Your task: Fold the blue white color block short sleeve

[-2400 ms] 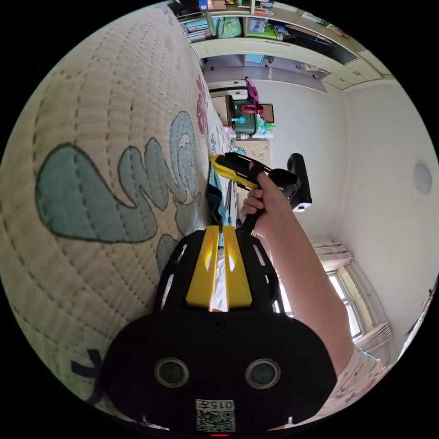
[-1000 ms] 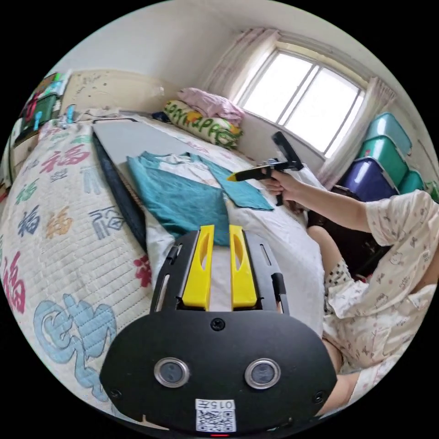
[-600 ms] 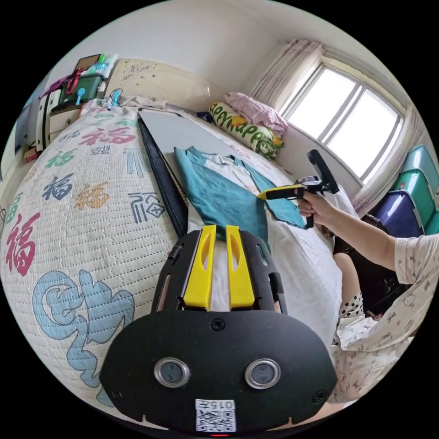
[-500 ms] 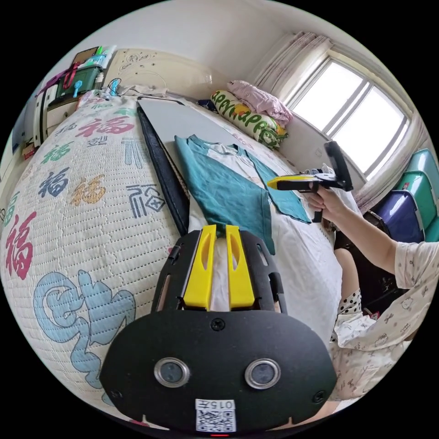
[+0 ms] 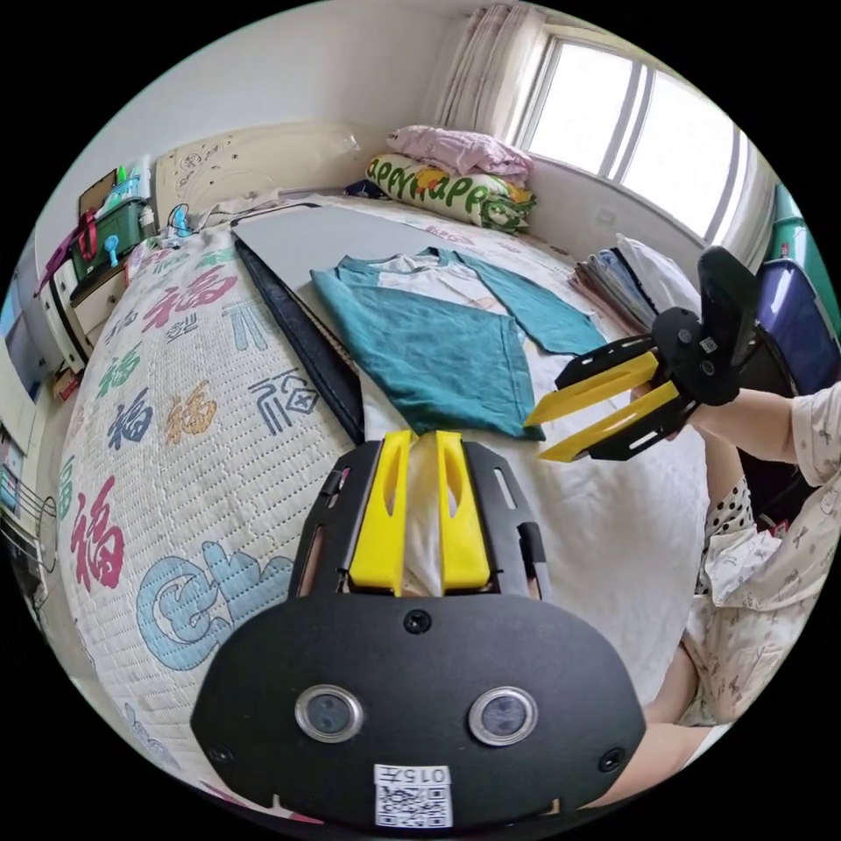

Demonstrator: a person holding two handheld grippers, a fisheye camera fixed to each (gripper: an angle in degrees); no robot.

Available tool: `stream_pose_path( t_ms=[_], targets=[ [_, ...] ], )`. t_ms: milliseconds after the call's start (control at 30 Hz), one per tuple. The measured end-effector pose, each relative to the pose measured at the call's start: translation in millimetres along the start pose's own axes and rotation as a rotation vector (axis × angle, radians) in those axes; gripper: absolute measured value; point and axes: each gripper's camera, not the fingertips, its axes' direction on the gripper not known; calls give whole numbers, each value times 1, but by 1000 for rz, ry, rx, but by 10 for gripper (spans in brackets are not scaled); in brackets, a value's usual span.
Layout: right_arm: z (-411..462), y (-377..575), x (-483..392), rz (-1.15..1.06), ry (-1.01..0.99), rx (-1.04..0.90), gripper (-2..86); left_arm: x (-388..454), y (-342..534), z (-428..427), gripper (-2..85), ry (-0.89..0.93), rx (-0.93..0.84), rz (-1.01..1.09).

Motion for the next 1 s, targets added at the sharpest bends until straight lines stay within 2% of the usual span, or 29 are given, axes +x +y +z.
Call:
stream_pose_path(
  t_ms=[167,433,533,600,667,767,900,1000],
  targets=[
    [-21,-3,-3,16,4,-13,13,-29,2,-3,0,-12,-44,-27],
    [-49,-19,-4,7,2,-17,11,-65,11,-1,-7,-5,-59,-47],
    [-82,-13,32,148,-96,124,49,-74,18,-17,-7,-3,-76,-29],
    [-100,-4,68,291,-95,184,63,-77,28,-37,-7,42,10,-23],
    [-123,10,117,488,-13,246,65,-70,35,-51,-7,208,130,28],
    [-138,16,155,599,41,270,60,-53,28,-36,-6,317,210,76],
    [-129,-6,174,589,-22,182,65,-54,13,13,-5,280,120,32],
    [-115,-31,174,519,-25,55,66,-52,5,52,-4,303,-37,43]
  ],
)
